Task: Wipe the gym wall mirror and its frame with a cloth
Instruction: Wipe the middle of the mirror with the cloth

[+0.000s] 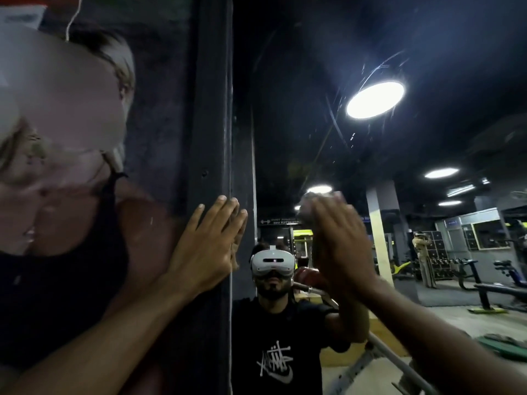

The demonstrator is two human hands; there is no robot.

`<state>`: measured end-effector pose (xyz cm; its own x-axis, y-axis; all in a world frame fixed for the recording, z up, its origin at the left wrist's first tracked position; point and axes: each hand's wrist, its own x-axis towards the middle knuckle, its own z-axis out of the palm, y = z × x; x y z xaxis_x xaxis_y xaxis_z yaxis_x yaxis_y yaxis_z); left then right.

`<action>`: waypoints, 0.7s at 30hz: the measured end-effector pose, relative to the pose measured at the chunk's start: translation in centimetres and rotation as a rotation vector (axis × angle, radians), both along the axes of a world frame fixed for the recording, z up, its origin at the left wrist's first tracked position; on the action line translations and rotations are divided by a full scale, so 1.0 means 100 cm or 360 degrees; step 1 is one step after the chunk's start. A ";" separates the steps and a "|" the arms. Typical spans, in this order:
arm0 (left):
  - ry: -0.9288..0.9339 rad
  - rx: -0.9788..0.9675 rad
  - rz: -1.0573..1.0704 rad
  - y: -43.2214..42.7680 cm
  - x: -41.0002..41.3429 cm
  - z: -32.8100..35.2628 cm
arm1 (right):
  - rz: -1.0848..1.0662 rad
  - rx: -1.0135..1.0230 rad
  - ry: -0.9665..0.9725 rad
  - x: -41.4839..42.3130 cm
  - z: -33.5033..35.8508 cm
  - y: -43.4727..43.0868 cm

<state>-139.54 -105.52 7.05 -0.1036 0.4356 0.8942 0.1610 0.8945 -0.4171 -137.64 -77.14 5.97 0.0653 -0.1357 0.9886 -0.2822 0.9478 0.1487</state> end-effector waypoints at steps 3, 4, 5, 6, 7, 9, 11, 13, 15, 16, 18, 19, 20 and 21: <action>-0.0004 0.0040 0.0018 -0.012 0.008 -0.006 | 0.0110 -0.0574 0.0006 -0.002 -0.021 -0.072; -0.0011 0.0032 0.0023 -0.015 0.010 -0.005 | 0.0131 -0.0382 -0.0002 -0.007 -0.033 -0.098; -0.0013 0.0010 0.0019 -0.019 0.010 -0.004 | 0.0118 -0.0102 0.0004 -0.014 -0.048 -0.119; -0.0008 -0.0008 0.0000 -0.020 0.010 -0.002 | 0.0067 0.0149 0.0033 -0.019 -0.059 -0.129; -0.0009 -0.0012 -0.0019 -0.020 0.010 0.000 | 0.0026 0.0321 0.0064 -0.022 -0.062 -0.128; -0.0035 -0.0003 -0.0044 -0.015 0.011 0.007 | -0.0008 0.0447 0.0057 -0.015 -0.045 -0.100; -0.0063 0.0023 -0.0065 -0.004 0.010 0.014 | 0.0004 0.0218 0.0027 -0.004 -0.022 -0.059; -0.0086 0.0019 -0.0063 0.011 0.009 0.019 | -0.0005 -0.0316 0.0032 0.006 0.000 -0.011; -0.0111 -0.0032 -0.0090 0.028 0.009 0.022 | 0.0005 -0.0758 0.0048 0.010 0.010 0.008; -0.0149 -0.0052 -0.0117 0.037 0.010 0.024 | -0.0001 -0.0850 0.0055 0.008 0.010 0.003; -0.0200 0.0010 -0.0205 0.054 0.008 0.027 | 0.0037 -0.0729 0.0058 0.003 -0.001 -0.016; -0.0202 0.0055 -0.0233 0.061 0.008 0.030 | 0.0038 -0.0472 0.0038 0.001 -0.010 -0.018; -0.0192 0.0076 -0.0240 0.066 0.009 0.032 | -0.0011 -0.0151 0.0017 0.005 -0.016 -0.014; -0.0176 0.0084 -0.0251 0.074 0.009 0.036 | -0.0085 0.0174 -0.0002 0.011 -0.016 0.003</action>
